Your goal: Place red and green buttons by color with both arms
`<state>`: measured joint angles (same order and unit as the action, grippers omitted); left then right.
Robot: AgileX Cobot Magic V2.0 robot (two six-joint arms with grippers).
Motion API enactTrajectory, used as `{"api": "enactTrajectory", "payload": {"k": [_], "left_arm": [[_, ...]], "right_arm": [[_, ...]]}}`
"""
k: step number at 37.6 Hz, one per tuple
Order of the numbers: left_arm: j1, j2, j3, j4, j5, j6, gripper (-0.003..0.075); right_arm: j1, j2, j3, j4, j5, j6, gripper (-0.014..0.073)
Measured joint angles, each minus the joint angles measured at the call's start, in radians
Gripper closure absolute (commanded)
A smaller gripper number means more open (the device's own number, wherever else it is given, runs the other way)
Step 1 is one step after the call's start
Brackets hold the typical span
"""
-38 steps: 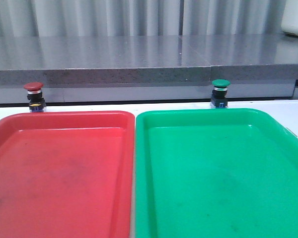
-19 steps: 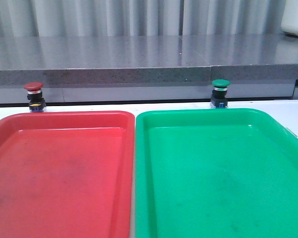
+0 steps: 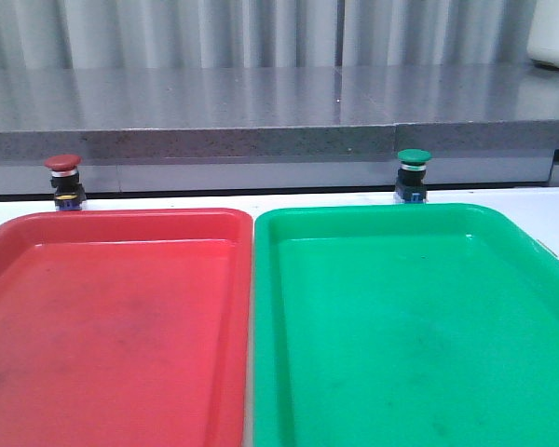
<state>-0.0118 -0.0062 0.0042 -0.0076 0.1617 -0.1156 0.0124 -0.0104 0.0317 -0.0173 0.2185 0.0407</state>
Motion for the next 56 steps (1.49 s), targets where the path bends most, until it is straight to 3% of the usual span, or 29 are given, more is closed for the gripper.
{"api": "enactTrajectory", "payload": {"k": [8,18,27,32,41,45,50,52,54,56], "left_arm": [[0.000,0.000,0.000,0.000,-0.048,0.000,0.0740],[0.000,0.000,-0.009,0.000,-0.258,0.000,0.0740],[0.000,0.066,-0.264,-0.002,-0.038,0.002,0.0740],[0.000,0.207,-0.387,-0.002,0.086,0.006,0.0740],[0.000,0.350,-0.455,-0.002,0.118,0.006,0.0713],[0.000,0.352,-0.455,-0.002,0.118,0.007,0.0563],[0.000,0.352,-0.455,-0.002,0.118,0.007,0.0202],[0.000,0.352,-0.455,-0.002,0.118,0.007,0.0095],[0.000,0.352,-0.455,-0.002,0.118,0.007,0.0020],[0.000,0.352,-0.455,-0.002,0.118,0.007,0.0026]], "right_arm": [[0.000,0.000,0.000,0.000,-0.023,0.000,0.0662],[0.000,0.000,-0.024,0.000,-0.099,0.000,0.0661],[0.000,0.024,-0.293,0.017,0.009,0.016,0.0652],[0.000,0.170,-0.454,0.023,0.139,0.016,0.0652],[0.000,0.396,-0.550,0.026,0.208,0.016,0.0620],[0.000,0.417,-0.550,0.026,0.212,0.016,0.0454],[0.000,0.419,-0.550,0.026,0.212,0.016,0.0122],[0.000,0.419,-0.550,0.026,0.212,0.016,0.0029],[0.000,0.419,-0.550,0.026,0.212,0.016,-0.0044],[0.000,0.419,-0.550,0.026,0.212,0.016,-0.0072]]}}
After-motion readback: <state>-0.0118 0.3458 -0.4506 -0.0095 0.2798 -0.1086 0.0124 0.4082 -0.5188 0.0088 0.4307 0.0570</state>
